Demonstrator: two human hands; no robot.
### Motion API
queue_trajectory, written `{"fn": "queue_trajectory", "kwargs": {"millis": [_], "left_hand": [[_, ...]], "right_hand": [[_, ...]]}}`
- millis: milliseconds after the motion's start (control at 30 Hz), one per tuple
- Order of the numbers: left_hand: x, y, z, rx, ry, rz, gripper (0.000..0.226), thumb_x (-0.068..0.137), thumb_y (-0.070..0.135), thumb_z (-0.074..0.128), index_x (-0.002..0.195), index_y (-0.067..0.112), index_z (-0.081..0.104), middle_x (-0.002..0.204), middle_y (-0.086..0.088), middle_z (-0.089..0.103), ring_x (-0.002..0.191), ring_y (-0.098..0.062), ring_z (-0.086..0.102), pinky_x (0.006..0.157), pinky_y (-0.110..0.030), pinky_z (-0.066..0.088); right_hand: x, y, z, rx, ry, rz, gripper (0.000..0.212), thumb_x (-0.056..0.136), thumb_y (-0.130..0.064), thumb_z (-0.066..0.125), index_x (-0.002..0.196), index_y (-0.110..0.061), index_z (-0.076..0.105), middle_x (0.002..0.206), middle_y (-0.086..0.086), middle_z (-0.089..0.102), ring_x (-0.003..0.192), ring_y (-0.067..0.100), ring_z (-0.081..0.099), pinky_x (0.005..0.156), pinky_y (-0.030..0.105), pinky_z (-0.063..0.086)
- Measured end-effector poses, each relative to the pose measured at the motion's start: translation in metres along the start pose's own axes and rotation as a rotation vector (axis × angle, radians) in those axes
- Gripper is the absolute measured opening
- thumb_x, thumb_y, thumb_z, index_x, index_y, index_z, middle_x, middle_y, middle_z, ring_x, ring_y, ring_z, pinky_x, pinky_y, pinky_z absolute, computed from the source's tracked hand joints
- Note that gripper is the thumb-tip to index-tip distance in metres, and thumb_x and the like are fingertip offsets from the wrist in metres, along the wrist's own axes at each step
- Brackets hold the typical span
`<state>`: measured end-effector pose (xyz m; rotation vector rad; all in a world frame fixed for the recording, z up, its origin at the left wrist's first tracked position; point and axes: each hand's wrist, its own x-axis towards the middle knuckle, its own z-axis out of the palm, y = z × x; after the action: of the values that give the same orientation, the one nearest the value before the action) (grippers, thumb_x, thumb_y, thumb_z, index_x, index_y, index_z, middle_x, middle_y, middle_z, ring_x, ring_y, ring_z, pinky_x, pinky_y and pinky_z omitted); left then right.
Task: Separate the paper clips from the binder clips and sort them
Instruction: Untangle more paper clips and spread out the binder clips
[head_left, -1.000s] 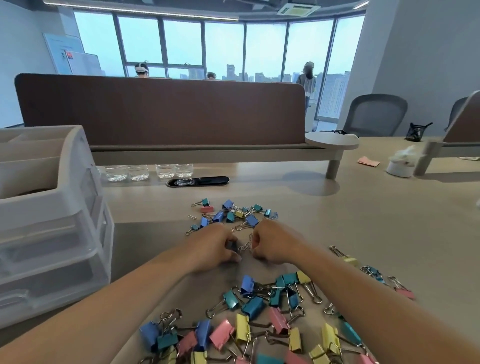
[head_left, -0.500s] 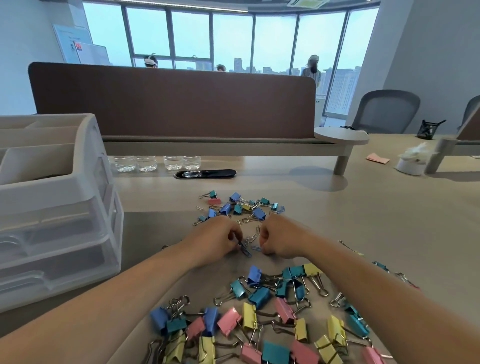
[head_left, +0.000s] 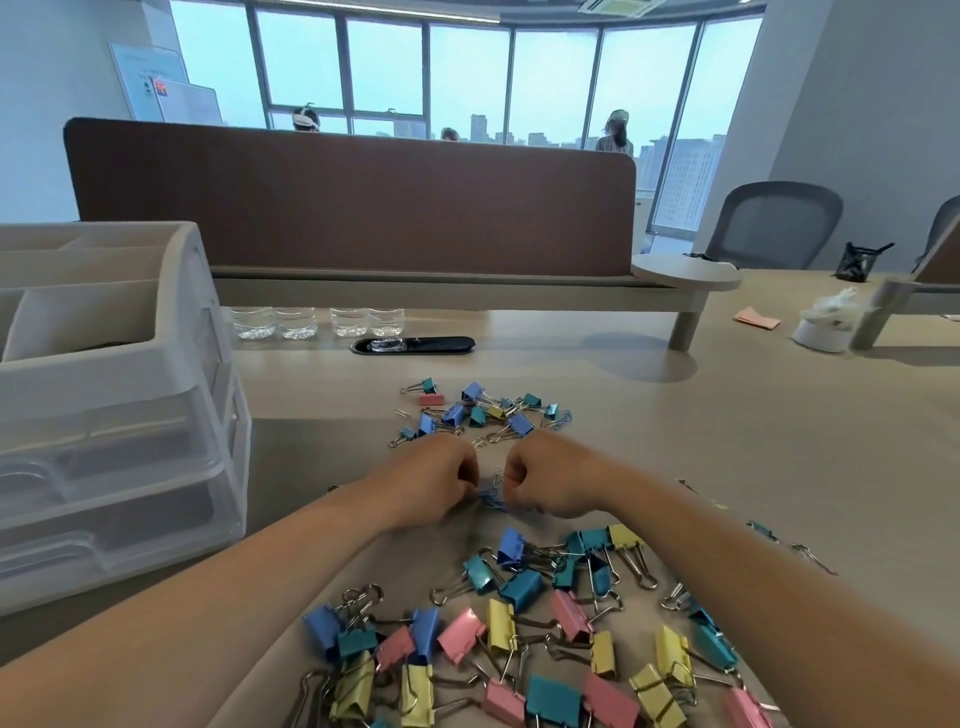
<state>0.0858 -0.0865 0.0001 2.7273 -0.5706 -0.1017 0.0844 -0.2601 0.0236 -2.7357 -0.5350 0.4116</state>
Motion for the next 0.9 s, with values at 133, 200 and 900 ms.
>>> {"fn": "queue_trajectory", "kwargs": {"millis": [133, 200, 900], "left_hand": [[-0.004, 0.002, -0.002, 0.002, -0.007, 0.002, 0.006, 0.092, 0.02, 0.061, 0.091, 0.026, 0.063, 0.091, 0.011, 0.058, 0.088, -0.009, 0.056, 0.072, -0.022, 0.043], [-0.006, 0.003, -0.003, -0.003, -0.013, -0.005, 0.006, 0.092, 0.019, 0.06, 0.094, 0.024, 0.064, 0.093, 0.01, 0.059, 0.089, -0.01, 0.056, 0.074, -0.023, 0.045], [-0.018, 0.007, -0.007, 0.038, -0.035, 0.014, 0.018, 0.092, 0.012, 0.053, 0.099, 0.021, 0.067, 0.098, 0.003, 0.064, 0.088, -0.013, 0.057, 0.075, -0.026, 0.047]], "right_hand": [[0.002, -0.003, 0.003, -0.001, 0.007, 0.021, 0.021, 0.087, -0.013, 0.07, 0.097, 0.005, 0.07, 0.1, 0.016, 0.072, 0.074, 0.014, 0.057, 0.077, 0.028, 0.05], [0.001, -0.005, 0.002, 0.003, 0.006, 0.021, 0.017, 0.086, -0.015, 0.072, 0.092, 0.0, 0.069, 0.097, 0.013, 0.071, 0.071, 0.012, 0.056, 0.071, 0.026, 0.048], [0.004, -0.012, 0.009, -0.086, 0.092, 0.036, 0.028, 0.085, -0.01, 0.068, 0.067, -0.027, 0.056, 0.08, -0.008, 0.06, 0.083, 0.015, 0.059, 0.081, 0.032, 0.052]]}}
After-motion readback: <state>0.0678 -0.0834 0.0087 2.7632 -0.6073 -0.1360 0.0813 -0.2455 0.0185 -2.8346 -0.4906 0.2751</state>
